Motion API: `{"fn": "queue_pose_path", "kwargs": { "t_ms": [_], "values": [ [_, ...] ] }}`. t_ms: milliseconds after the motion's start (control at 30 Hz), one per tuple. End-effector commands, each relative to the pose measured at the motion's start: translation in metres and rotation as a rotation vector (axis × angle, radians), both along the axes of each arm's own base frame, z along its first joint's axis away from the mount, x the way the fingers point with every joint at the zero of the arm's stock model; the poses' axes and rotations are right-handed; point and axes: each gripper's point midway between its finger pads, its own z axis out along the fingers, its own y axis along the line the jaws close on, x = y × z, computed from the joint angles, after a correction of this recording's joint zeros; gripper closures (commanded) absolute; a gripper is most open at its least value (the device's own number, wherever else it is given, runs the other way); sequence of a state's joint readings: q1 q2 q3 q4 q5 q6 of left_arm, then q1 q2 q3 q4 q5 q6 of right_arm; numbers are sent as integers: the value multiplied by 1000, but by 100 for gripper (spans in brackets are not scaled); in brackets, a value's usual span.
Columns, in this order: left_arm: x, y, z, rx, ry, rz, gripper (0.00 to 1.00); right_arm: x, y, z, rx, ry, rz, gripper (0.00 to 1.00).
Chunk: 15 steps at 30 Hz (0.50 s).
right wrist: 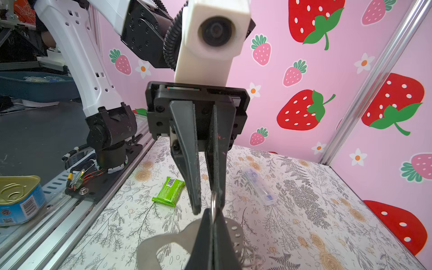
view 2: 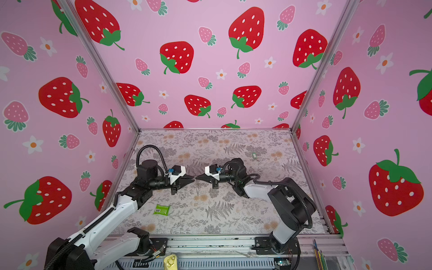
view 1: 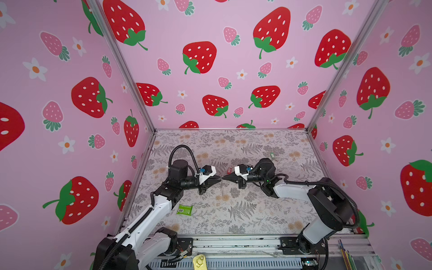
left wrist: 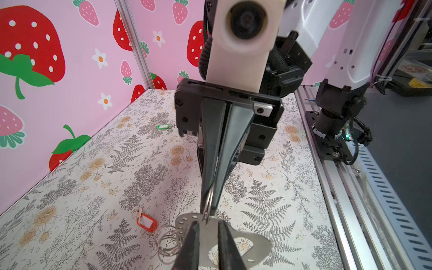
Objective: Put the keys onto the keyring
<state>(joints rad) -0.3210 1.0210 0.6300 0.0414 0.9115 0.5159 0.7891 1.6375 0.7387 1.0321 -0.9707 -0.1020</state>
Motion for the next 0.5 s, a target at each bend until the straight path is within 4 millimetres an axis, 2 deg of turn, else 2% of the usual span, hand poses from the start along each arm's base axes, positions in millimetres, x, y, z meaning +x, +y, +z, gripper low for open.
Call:
{"fn": "queue_pose_path", "kwargs": {
  "t_ms": [0,267,467],
  "values": [
    [-5,-4,20,-21,-57,-49,82,-6,2,6,29,-38,33,100],
    [-3,-6,20,-23,-53,-61,84,-9,2,7,31,-40,46,100],
    [-3,-8,23,-25,-62,-69,89,-11,3,6,28,-40,56,100]
  ]
}}
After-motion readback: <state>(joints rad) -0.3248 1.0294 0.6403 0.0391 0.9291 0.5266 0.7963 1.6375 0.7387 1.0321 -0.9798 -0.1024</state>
